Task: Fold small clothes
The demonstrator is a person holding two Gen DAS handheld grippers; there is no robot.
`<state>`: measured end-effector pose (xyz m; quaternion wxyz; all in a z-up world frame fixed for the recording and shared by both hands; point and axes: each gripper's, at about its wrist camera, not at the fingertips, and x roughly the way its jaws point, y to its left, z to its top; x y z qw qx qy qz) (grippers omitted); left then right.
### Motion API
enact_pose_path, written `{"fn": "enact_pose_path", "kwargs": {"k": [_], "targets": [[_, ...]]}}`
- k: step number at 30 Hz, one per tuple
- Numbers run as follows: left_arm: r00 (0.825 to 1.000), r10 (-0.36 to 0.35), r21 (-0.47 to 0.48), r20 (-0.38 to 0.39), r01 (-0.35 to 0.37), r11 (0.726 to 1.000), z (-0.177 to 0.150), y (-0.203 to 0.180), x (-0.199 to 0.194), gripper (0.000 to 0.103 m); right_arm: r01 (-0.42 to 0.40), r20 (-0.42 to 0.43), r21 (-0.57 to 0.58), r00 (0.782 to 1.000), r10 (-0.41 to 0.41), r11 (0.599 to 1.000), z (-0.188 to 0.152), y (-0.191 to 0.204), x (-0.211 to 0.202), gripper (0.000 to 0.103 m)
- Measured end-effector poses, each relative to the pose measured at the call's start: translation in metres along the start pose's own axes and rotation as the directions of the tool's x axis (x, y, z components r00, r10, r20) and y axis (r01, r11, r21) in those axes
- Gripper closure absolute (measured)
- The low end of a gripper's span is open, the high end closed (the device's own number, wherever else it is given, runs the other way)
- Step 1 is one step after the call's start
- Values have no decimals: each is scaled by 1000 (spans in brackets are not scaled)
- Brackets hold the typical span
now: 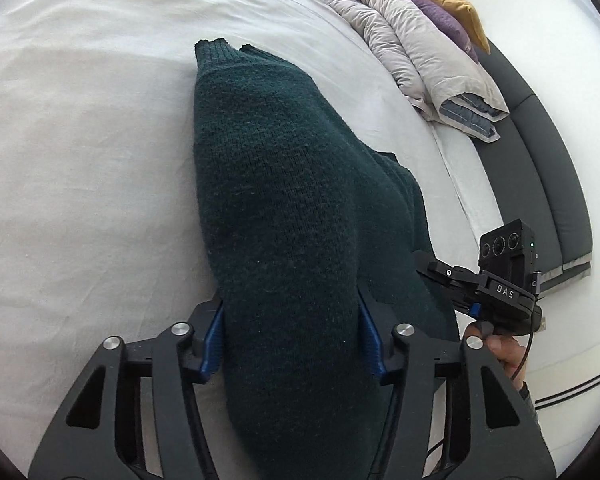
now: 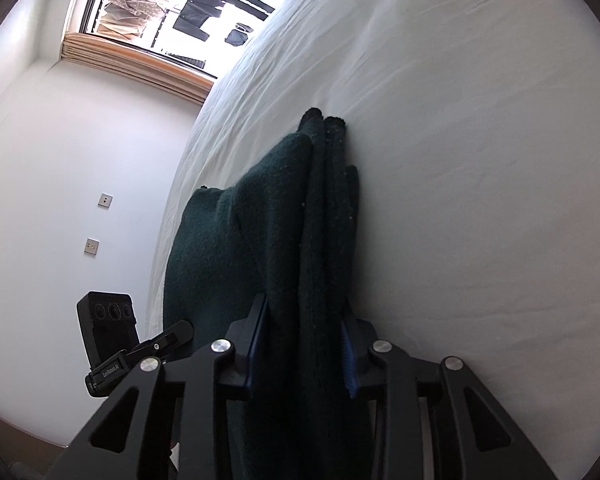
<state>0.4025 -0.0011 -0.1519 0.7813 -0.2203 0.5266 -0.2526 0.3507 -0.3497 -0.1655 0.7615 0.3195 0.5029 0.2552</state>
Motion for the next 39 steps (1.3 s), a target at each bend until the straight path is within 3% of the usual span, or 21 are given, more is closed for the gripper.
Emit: {"fn": "enact_pose_path", "kwargs": {"k": [4, 13, 19, 30, 34, 39], "targets": [[997, 77, 91, 24, -79, 993, 3, -27, -8, 66, 59, 30, -58, 998, -57, 997, -2, 17, -8, 77], [983, 141, 162, 118, -159, 974, -13, -55, -70, 67, 104, 85, -163, 992, -91, 981, -25, 80, -29, 79], [964, 189, 193, 189, -225, 955, -27, -55, -135, 67, 72, 96, -191, 994, -55, 979, -51, 126, -24, 79], [945, 245, 125, 215, -276, 953, -68, 18, -225, 67, 12, 22, -228, 1000, -7, 974, -105, 199, 26, 79], [944, 269, 85, 189, -289, 954, -87, 59, -236, 67, 25, -11, -232, 1000, -28, 972, -122, 208, 53, 79], [953, 262, 53, 149, -273, 961, -94, 95, -219, 65, 41, -33, -174, 998, -47, 984, -133, 193, 86, 79]]}}
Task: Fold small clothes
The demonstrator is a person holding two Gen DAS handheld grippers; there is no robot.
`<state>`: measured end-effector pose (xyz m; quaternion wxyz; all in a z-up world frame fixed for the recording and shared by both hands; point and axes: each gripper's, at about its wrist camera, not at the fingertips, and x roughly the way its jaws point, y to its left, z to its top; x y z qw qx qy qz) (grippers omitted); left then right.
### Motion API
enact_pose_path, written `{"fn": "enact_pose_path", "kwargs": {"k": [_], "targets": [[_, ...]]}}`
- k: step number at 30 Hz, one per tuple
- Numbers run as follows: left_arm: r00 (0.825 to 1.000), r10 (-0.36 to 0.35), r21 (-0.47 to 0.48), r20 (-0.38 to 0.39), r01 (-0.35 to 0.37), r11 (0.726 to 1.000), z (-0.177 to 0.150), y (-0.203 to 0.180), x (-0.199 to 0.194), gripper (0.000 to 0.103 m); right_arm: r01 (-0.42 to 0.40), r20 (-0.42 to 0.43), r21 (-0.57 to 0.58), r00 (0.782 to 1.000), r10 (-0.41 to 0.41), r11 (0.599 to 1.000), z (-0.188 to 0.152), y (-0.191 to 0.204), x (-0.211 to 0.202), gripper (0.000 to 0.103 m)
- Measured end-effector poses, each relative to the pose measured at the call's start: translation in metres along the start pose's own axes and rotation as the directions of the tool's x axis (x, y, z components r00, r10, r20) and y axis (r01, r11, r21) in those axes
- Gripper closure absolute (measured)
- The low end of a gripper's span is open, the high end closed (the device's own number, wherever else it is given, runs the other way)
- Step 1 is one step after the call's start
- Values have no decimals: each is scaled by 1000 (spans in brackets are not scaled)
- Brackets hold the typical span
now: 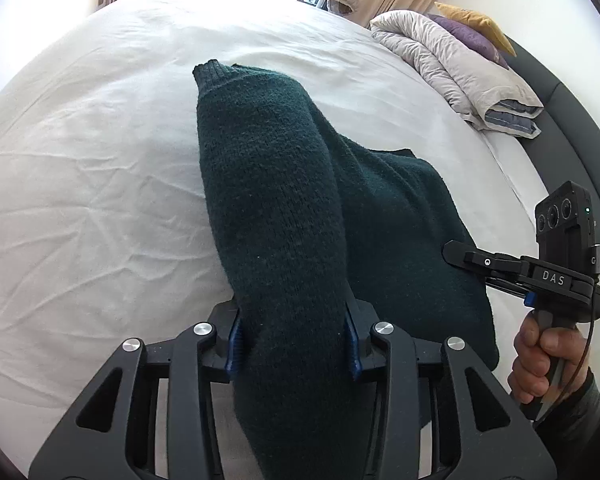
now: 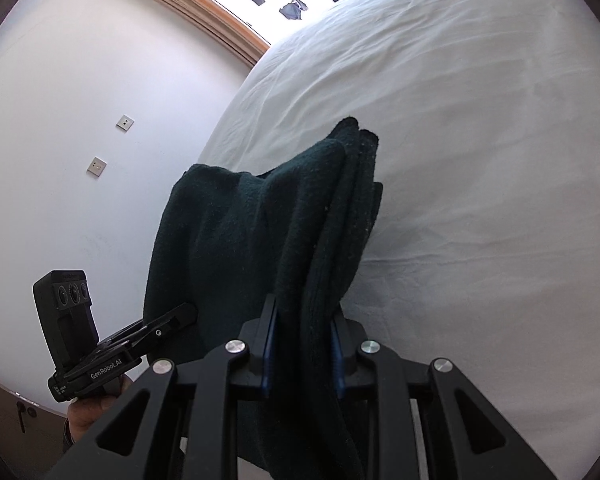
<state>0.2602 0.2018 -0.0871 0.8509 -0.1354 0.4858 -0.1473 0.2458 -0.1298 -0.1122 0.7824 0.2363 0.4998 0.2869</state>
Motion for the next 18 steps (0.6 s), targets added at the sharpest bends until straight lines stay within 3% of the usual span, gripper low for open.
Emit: {"fn": "enact_pose_path", "kwargs": {"k": [9, 14, 16, 18], "targets": [[1000, -17, -5, 21, 17, 1000, -5, 11, 11, 49, -17, 13, 40, 1000, 17, 999, -14, -28, 9, 78], [997, -61, -38, 43, 63, 997, -7, 9, 17, 44, -23, 58, 57, 998, 19, 998, -24, -37, 5, 66], [997, -33, -20, 76, 34, 999, -11, 6, 4, 45, 8, 78, 44, 997, -12, 999, -26, -33, -2, 56], [986, 23, 27, 164, -28, 999, -16, -2, -19, 44, 71, 112, 10, 991, -72, 997, -29, -24, -16, 49]]}}
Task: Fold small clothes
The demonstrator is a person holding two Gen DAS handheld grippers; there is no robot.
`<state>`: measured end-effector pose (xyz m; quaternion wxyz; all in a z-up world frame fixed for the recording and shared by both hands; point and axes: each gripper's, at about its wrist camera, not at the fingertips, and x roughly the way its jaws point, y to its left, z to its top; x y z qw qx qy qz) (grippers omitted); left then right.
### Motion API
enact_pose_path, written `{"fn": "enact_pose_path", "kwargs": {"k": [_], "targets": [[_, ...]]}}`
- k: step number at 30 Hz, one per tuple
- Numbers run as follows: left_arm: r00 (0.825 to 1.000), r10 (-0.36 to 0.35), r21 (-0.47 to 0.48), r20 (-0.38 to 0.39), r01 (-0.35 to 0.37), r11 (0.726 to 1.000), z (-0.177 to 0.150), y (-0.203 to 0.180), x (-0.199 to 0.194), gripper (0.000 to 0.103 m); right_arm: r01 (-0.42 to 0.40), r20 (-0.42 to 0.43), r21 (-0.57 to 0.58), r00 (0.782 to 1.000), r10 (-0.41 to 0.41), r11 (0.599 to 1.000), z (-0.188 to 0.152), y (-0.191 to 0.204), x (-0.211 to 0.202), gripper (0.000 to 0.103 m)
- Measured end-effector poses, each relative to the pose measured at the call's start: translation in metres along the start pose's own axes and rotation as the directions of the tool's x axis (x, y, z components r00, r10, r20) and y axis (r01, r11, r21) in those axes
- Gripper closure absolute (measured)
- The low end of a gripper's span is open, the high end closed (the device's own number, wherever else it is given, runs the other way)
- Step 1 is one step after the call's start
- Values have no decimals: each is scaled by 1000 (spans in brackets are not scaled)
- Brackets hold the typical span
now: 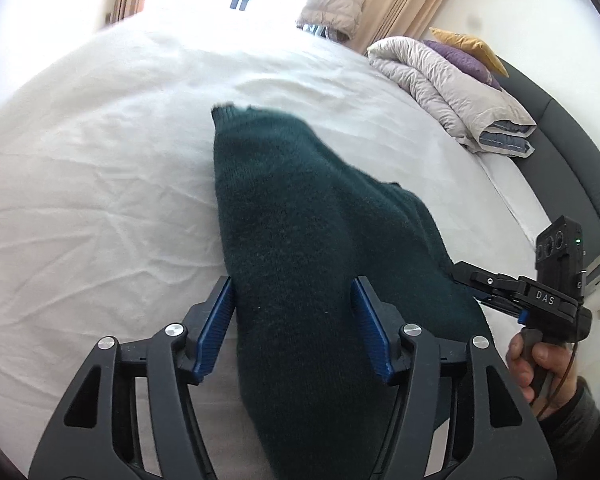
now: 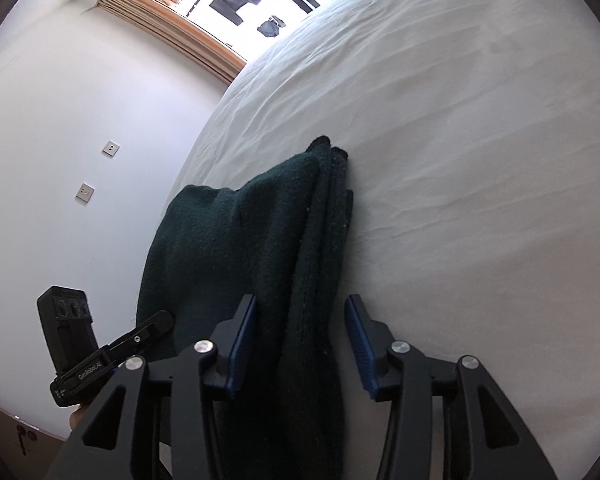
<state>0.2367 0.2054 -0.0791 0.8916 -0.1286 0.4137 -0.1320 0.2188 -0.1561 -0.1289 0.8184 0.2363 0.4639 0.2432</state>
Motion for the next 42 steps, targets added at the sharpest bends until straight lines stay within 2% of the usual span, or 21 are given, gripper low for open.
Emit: {"fn": "enact_pose_path", "kwargs": {"k": [1, 2, 4, 5, 6, 7, 9, 10, 11, 13, 14, 16, 20, 23, 26, 28, 30, 34, 36, 38, 42], "targets": [[997, 27, 36, 66, -29, 999, -1, -8, -17, 44, 28, 27, -31, 999, -27, 999, -1, 6, -10, 48], [990, 59, 65, 130, -68, 996, -3, -16, -35, 39, 51, 60, -62, 997, -47, 997, -3, 12, -22, 47], [954, 116, 113, 276, -152, 982, -7, -35, -74, 20, 109, 143, -129, 986, -90, 986, -7, 29, -46, 40], [930, 128, 130, 344, -182, 975, -10, -45, -92, 15, 153, 194, -161, 974, -120, 975, -10, 38, -59, 34], [900, 144, 143, 411, -219, 965, -14, -56, -111, 4, 197, 247, -193, 958, -146, 961, -15, 49, -73, 31], [859, 169, 146, 483, -270, 952, -18, -66, -130, 0, 229, 300, -221, 941, -157, 948, -19, 58, -87, 26], [759, 227, 131, 610, -379, 916, -28, -87, -163, 0, 283, 413, -257, 897, -160, 924, -30, 78, -115, 15], [718, 255, 113, 648, -422, 900, -32, -93, -178, 0, 305, 468, -268, 870, -153, 914, -37, 87, -130, 5], [690, 277, 96, 669, -450, 888, -35, -100, -189, 0, 322, 519, -274, 843, -142, 906, -41, 94, -145, 0], [667, 330, 70, 667, -498, 864, -37, -112, -207, 0, 345, 599, -287, 793, -113, 894, -45, 112, -169, 0], [658, 377, 51, 652, -535, 844, -37, -117, -213, 0, 364, 631, -287, 768, -111, 886, -49, 120, -180, 0], [641, 432, 34, 634, -581, 813, -37, -129, -225, 0, 401, 676, -288, 728, -112, 869, -53, 141, -200, 0], [656, 404, 45, 637, -555, 831, -50, -142, -253, 0, 456, 754, -318, 653, -70, 831, -67, 177, -245, 0], [656, 473, 20, 588, -597, 802, -58, -143, -258, 0, 491, 777, -338, 627, -58, 803, -75, 200, -272, 0], [712, 465, 23, 526, -559, 829, -71, -137, -260, 0, 538, 777, -326, 621, -104, 778, -82, 211, -279, 0], [734, 480, 27, 480, -559, 829, -79, -132, -250, 0, 524, 754, -321, 645, -122, 789, -88, 209, -278, 0], [773, 478, 33, 417, -539, 842, -87, -126, -234, 0, 506, 723, -314, 676, -143, 803, -92, 204, -270, 0], [834, 473, 43, 285, -504, 862, -101, -112, -188, 0, 512, 619, -308, 748, -239, 802, -97, 180, -229, 0], [848, 480, 48, 227, -502, 864, -107, -102, -168, 0, 506, 562, -292, 777, -282, 812, -100, 165, -209, 0], [857, 484, 58, 178, -500, 864, -114, -96, -149, 0, 503, 516, -278, 797, -314, 818, -105, 152, -195, 0], [867, 481, 66, 127, -492, 868, -123, -87, -122, 0, 518, 444, -253, 813, -377, 817, -112, 132, -171, 0]]}}
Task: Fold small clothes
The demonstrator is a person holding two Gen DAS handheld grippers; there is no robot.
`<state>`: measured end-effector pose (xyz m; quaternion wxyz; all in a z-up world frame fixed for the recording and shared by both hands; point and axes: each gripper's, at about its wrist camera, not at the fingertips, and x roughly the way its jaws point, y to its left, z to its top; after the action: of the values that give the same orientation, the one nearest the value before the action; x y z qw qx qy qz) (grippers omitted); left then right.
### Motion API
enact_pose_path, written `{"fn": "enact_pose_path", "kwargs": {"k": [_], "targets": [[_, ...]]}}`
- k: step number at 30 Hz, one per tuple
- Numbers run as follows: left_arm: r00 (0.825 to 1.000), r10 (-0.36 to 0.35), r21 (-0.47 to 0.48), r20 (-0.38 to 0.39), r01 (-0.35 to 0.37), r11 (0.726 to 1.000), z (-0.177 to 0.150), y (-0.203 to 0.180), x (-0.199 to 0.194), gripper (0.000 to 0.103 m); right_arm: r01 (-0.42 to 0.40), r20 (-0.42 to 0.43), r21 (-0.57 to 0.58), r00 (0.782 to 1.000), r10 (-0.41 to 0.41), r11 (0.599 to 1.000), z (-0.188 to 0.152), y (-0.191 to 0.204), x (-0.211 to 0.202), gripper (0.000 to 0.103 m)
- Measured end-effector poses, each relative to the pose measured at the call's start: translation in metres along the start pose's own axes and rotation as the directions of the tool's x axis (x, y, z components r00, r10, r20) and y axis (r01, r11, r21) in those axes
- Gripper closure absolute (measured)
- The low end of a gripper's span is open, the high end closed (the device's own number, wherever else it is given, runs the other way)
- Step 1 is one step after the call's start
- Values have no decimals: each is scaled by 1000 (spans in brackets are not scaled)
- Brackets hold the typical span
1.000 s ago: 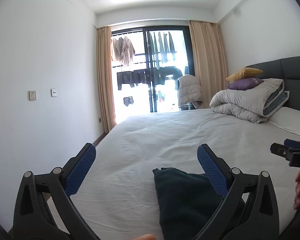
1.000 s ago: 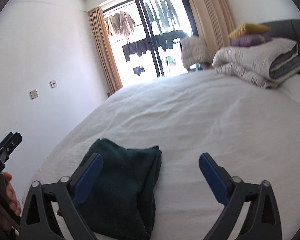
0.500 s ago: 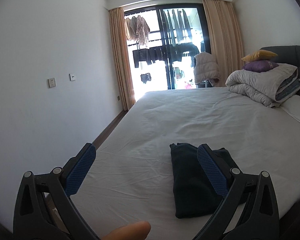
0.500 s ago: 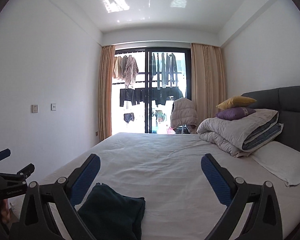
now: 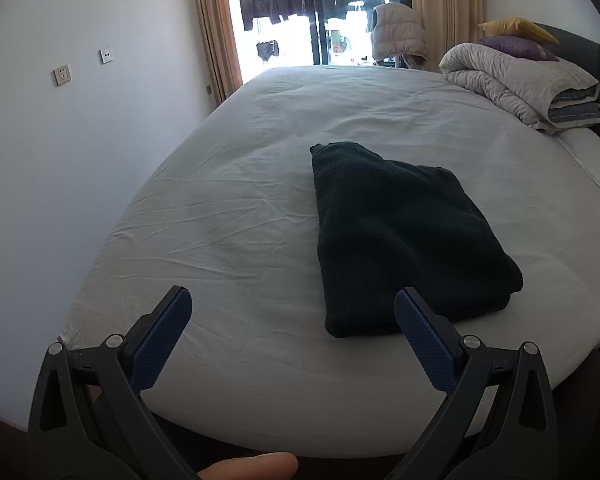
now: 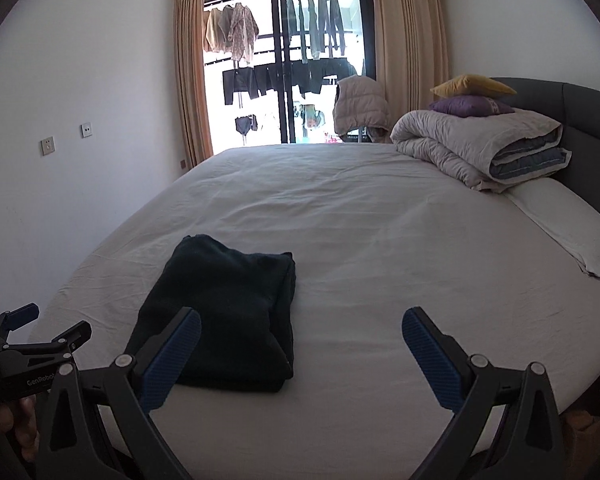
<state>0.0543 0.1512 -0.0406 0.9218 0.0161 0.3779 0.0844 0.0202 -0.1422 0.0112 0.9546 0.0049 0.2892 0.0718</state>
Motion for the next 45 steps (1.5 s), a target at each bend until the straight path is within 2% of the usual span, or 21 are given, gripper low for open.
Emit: {"fn": "enact_pose_path", "kwargs": {"k": [3, 6, 20, 45], "targets": [[1000, -9, -3, -21, 9, 1000, 0, -2, 19, 0, 9, -55, 13, 998, -9, 1000, -7, -1, 13, 0], [999, -15, -8, -31, 15, 1000, 2, -2, 36, 0, 7, -75, 17, 997, -5, 1000, -10, 1, 20, 0], [997, -35, -27, -68, 33, 999, 5, 4, 37, 0, -9, -120, -31, 993, 5, 999, -20, 16, 29, 0], [997, -36, -29, -70, 35, 999, 5, 0, 37, 0, -21, -137, -41, 990, 15, 999, -22, 20, 32, 0]]}}
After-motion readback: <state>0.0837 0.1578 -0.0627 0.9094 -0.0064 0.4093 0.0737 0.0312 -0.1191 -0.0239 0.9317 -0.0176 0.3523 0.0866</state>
